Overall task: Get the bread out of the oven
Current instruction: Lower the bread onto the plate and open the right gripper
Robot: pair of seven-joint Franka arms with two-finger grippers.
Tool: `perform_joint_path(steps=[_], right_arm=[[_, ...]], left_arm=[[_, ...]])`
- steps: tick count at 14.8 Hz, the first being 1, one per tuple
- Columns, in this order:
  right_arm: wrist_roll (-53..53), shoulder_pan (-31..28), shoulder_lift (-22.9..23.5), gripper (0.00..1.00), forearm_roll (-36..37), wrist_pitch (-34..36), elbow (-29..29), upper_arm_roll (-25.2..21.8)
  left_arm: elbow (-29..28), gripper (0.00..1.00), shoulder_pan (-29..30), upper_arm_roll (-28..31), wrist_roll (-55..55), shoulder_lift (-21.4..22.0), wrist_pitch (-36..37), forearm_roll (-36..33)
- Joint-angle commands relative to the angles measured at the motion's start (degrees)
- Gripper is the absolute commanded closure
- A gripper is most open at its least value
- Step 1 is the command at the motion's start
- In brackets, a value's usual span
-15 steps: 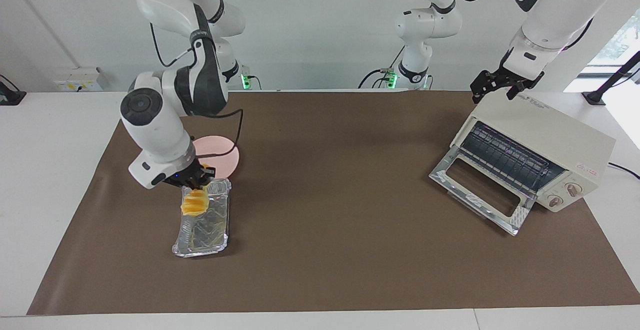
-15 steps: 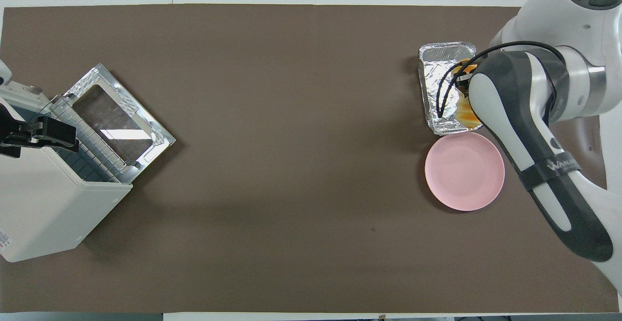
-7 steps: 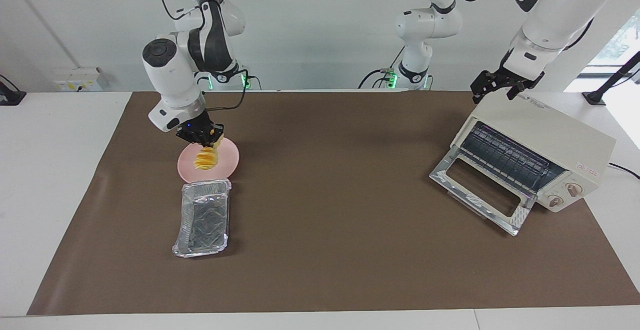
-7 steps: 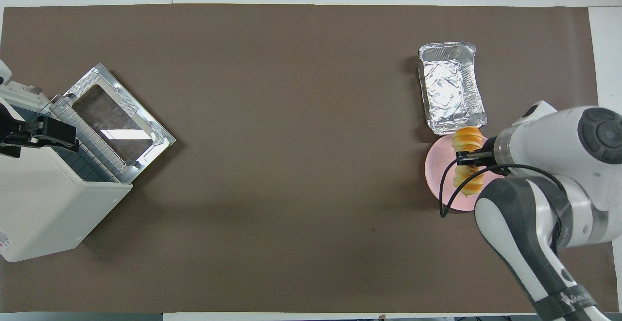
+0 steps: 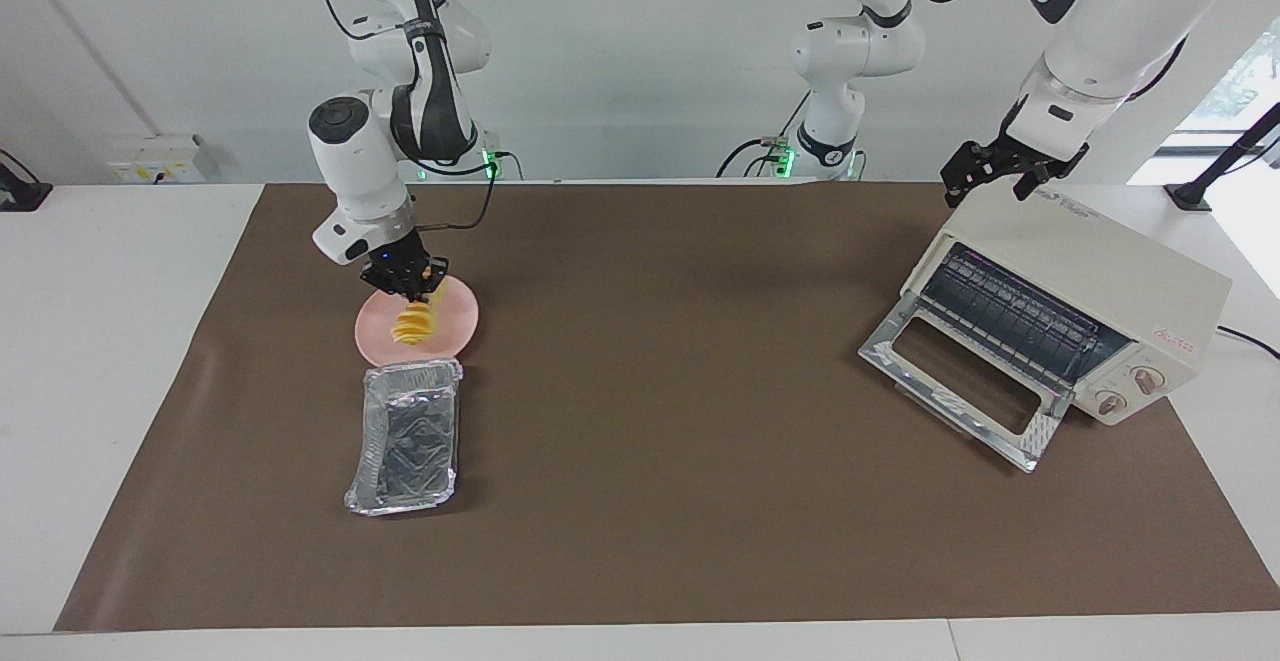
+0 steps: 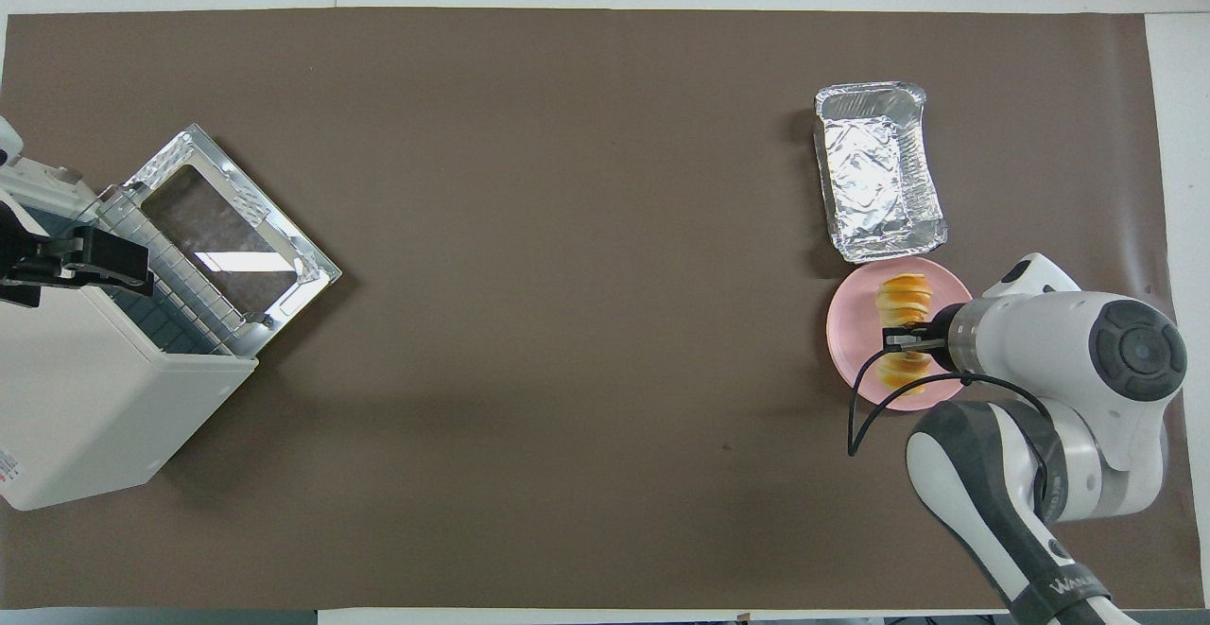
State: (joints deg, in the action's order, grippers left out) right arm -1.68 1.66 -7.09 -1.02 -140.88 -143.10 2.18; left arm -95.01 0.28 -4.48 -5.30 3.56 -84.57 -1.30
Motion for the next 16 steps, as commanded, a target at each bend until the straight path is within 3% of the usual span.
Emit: perform_joint_path(steps=[1,2,3,4,5,9,16], right_arm=[[1.2,-0.3,1.0,1.0,-1.0,-2.3,-0.8,0.4],[1.2,-0.3,1.0,1.0,-1.0,-2.3,-0.8,0.4],[1.1,-0.3,1.0,0.65,-1.0,-2.2,-0.8,0.4],[1.3,-0.4,1.0,0.16,-1.0,-2.1,-0.7,0.4],[1.4,-0.5,1.1,0.0,-1.0,-1.7,-0.4,0.4],[1.9,-0.8,1.0,0.0,-0.9,5.2,4.3,0.3],[7.4,-3.0,1.1,0.0,-0.8,28.7,27.1,0.1]], left_arm=[[-0.2,0.0,0.1,0.2,-0.2,0.5,0.9,0.4],[-0.2,0.0,0.1,0.2,-0.2,0.5,0.9,0.4],[-0.2,0.0,0.1,0.2,-0.2,0.5,0.9,0.4],[-0.2,0.0,0.1,0.2,-0.2,0.5,0.9,0.4],[-0.2,0.0,0.1,0.2,-0.2,0.5,0.9,0.4],[-0.2,0.0,0.1,0.2,-0.2,0.5,0.9,0.4],[-0.2,0.0,0.1,0.2,-0.2,0.5,0.9,0.4]])
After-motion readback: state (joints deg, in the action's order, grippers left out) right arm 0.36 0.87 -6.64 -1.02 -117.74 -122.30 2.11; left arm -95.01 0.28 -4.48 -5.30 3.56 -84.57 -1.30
